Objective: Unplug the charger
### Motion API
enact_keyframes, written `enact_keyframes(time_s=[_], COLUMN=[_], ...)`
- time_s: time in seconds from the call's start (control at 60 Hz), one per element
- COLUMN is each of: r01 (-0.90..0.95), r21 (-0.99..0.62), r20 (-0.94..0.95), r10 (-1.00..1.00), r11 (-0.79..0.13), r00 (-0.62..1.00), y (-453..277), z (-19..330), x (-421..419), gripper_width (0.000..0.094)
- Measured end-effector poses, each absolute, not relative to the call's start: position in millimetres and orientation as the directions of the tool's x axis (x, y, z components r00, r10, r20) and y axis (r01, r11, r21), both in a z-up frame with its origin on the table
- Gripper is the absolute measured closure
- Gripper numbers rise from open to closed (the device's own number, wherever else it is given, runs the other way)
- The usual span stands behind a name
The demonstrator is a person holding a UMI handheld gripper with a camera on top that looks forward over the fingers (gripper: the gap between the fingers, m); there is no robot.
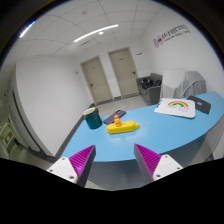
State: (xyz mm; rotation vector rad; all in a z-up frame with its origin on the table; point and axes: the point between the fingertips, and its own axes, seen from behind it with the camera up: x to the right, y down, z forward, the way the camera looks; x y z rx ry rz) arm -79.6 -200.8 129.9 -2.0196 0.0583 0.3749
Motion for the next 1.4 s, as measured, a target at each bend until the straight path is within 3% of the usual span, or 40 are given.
enact_keyframes(time_s=[0.133,0.267,0.567,0.667,0.733,0.75,0.783,0.867,0.917,1.0,1.05,1.117,1.167,1.217,1.283,1.4], r01=[-0.177,-0.124,-0.026,-0.051,-0.023,-0.016,-0.022,-0.030,-0.028,-0.043,-0.054,-0.063,-0.008,0.025,0.040,0.086], r21=[-0.877,-0.880,-0.898,-0.884,-0.898,-0.899,-0.904,-0.902,-0.901,-0.893,-0.898,-0.956,-0.972,-0.974,-0.958,-0.838], r20=[-0.258,-0.208,-0.067,-0.077,-0.044,-0.043,-0.059,-0.054,-0.049,-0.053,-0.062,-0.075,-0.014,0.030,0.053,0.150], r10=[0.126,0.139,0.077,0.036,0.038,0.052,0.075,0.044,0.039,0.011,0.005,0.032,0.023,-0.015,-0.041,-0.076], r11=[-0.447,-0.458,-0.440,-0.465,-0.439,-0.437,-0.427,-0.430,-0.433,-0.448,-0.436,-0.286,-0.236,-0.227,-0.283,-0.538], r00=[0.958,0.968,0.995,0.996,0.998,0.998,0.995,0.998,0.998,0.999,0.998,0.997,1.000,0.999,0.998,0.986], y=[-180,-141,41,74,85,85,86,87,89,90,90,93,96,95,91,64], z=[133,115,51,25,25,25,26,25,25,27,49,124,167,183,175,83], x=[-87,-95,-107,-104,-102,-106,-112,-110,-110,-107,-108,-107,-88,-64,-33,23], gripper_width=[0.0138,0.0142,0.0179,0.0331,0.0525,0.0537,0.0716,0.0776,0.0881,0.0900,0.0900,0.0900,0.0899,0.0898,0.0894,0.0892])
